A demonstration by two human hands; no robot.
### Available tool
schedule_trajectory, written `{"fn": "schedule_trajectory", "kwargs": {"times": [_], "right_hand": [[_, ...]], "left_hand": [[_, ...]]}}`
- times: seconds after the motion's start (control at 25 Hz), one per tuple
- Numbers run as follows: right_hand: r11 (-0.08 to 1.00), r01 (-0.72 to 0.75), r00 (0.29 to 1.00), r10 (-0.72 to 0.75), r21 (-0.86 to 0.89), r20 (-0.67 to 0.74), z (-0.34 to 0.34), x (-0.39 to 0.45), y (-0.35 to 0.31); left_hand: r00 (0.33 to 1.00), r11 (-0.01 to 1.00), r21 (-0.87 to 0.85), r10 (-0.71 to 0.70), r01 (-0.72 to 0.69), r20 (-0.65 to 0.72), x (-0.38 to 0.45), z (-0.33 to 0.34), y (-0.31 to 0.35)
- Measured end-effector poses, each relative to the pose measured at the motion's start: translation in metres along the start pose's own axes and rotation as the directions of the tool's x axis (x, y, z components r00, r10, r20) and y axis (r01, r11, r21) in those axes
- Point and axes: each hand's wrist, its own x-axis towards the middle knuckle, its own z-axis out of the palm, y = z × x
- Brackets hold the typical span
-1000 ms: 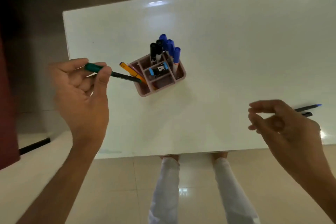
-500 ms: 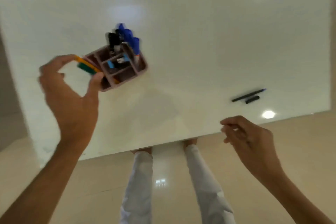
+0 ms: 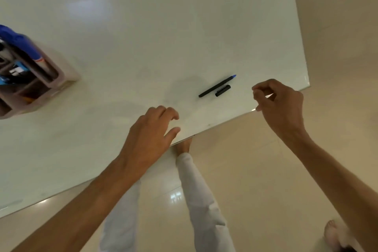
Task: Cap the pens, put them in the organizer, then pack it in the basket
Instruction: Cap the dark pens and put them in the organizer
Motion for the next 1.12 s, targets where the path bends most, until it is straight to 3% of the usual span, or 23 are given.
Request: {"fn": "schedule_trajectory", "kwargs": {"times": [0.08,0.2,0.32,0.36,0.44,0.56,0.68,0.8,0.88,0.92,0.96,1.0,1.04,1.12], "right_hand": [[0.997,-0.055,0.998,0.054,0.051,0.023,-0.012,-0.010,0.019],[0.989,-0.109,0.994,0.107,0.104,0.026,-0.020,-0.031,0.043],[0.986,-0.126,0.992,0.124,0.111,0.023,-0.025,-0.047,0.062],[0.994,-0.077,0.997,0.075,0.072,0.026,-0.027,-0.052,0.065],[0.993,0.112,0.991,-0.109,-0.033,0.075,-0.027,-0.057,0.066],[0.933,0.333,0.924,-0.294,-0.135,0.243,-0.018,-0.048,0.057],[0.859,0.457,0.887,-0.423,-0.230,0.184,-0.005,-0.026,0.048],[0.905,0.398,0.917,-0.396,-0.152,0.043,-0.010,-0.014,0.049],[0.953,0.236,0.970,-0.244,0.191,0.015,-0.021,-0.013,0.049],[0.892,0.060,0.994,-0.093,0.447,0.051,-0.025,-0.014,0.052],[0.760,-0.130,0.989,0.055,0.636,0.137,-0.031,-0.014,0.052],[0.632,-0.255,0.966,0.142,0.732,0.214,-0.037,-0.014,0.052],[0.566,-0.312,0.950,0.181,0.763,0.255,-0.041,-0.014,0.056],[0.562,-0.343,0.939,0.217,0.753,0.266,-0.046,-0.015,0.061]], "left_hand": [[0.997,0.994,0.113,0.005,0.003,-0.074,0.040,0.024,0.021],[0.992,0.903,0.430,0.053,-0.001,-0.111,0.096,0.053,0.045],[0.989,0.873,0.487,0.062,0.010,-0.132,0.130,0.058,0.063],[0.987,0.899,0.432,-0.001,0.072,-0.161,0.137,0.052,0.065],[0.986,0.980,0.137,-0.127,0.141,-0.110,0.141,0.036,0.072],[0.988,0.985,-0.171,0.006,0.021,0.153,0.110,0.004,0.110],[0.947,0.971,-0.240,0.077,0.000,0.311,0.080,-0.001,0.132],[0.975,0.992,-0.106,-0.049,0.073,0.215,0.093,0.014,0.111],[0.987,0.992,0.124,-0.005,-0.016,0.163,0.113,0.031,0.095],[0.983,0.978,0.201,0.020,-0.057,0.181,0.123,0.042,0.091],[0.980,0.966,0.240,0.050,-0.097,0.193,0.131,0.052,0.089],[0.978,0.956,0.252,0.105,-0.149,0.182,0.139,0.061,0.089],[0.972,0.941,0.261,0.180,-0.214,0.149,0.148,0.067,0.090],[0.965,0.922,0.283,0.252,-0.263,0.073,0.161,0.076,0.090]]}}
